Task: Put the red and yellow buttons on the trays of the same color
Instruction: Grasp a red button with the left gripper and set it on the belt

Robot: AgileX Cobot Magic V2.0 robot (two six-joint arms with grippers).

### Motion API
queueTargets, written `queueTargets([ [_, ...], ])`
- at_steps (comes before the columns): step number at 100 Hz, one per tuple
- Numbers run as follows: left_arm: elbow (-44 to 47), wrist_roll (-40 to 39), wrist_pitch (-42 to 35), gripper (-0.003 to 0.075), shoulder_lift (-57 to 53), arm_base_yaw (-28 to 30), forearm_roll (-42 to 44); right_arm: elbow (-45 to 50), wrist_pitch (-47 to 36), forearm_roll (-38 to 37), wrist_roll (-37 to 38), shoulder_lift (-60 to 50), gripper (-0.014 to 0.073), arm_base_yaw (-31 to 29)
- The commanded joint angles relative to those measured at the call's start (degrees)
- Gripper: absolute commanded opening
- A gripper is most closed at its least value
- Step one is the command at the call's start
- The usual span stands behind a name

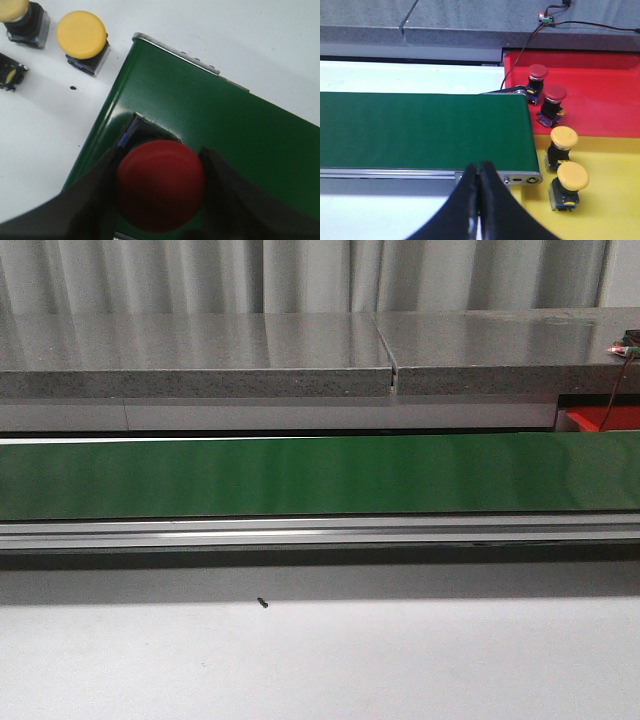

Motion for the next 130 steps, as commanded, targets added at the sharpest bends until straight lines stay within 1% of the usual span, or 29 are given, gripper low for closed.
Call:
queueTargets([
  [1,-0.84,-0.05,-2.66,0.0126,-1.30,-0.49,-1.06,-1.35,-4.05,0.32,-0.36,0.07,-0.0067,0.17],
  [20,-0.68,-0.05,-2.13,0.0130,0.42,-0.49,-1.48,-1.35,-4.05,0.32,-0.36,0.07,-0.0067,0.17],
  [27,-0.68,-0.05,-1.70,0.0174,0.64,-0.49,-1.98,-1.35,-4.11,0.32,-0.36,0.07,-0.0067,0.17],
  [34,-0.68,0.04,-1.70,0.0274,0.64,-0.39,-3.03,-1.35,-4.03,0.32,-0.36,0.07,-0.0067,0.17],
  [39,-0.68,0.04,-1.80,0.0382,0.64,-0.39,-3.16,-1.35,-4.08,0.32,-0.36,0.07,-0.0067,0.17],
  [41,-0.68,0.04,-1.80,0.0411,0.64,-0.39,-3.52,-1.35,-4.08,0.32,-0.36,0.07,-0.0067,0.17],
  [46,-0.68,1.29,-1.90,0.0524,0.64,-0.39,-4.67,-1.35,-4.08,0.32,-0.36,0.07,-0.0067,0.17],
  [48,-0.68,1.59,-1.90,0.0548,0.64,-0.39,-5.20,-1.35,-4.08,0.32,-0.36,0.07,-0.0067,0.17],
  [49,-0.68,1.59,-1.90,0.0579,0.51,-0.39,-5.49,-1.35,-4.08,0.32,-0.36,0.07,-0.0067,0.17],
  [54,-0.68,1.59,-1.80,0.0617,0.29,-0.39,-6.47,-1.35,-4.08,0.32,-0.36,0.07,-0.0067,0.17],
  [82,-0.68,2.75,-1.27,0.0617,-4.26,-0.17,-7.77,-1.35,-4.08,0.32,-0.36,0.07,-0.0067,0.17],
  [95,-0.68,2.73,-1.41,0.0617,-6.44,0.31,-5.67,-1.35,-4.08,0.32,-0.36,0.07,-0.0067,0.17],
  [110,-0.68,2.73,-0.50,0.0617,-6.94,3.68,-4.94,-1.35,-4.08,0.32,-0.36,0.07,-0.0067,0.17],
  [130,-0.68,2.77,0.38,0.0617,-6.94,10.35,-2.28,-1.35,-4.08,0.32,-0.36,0.07,-0.0067,0.17],
])
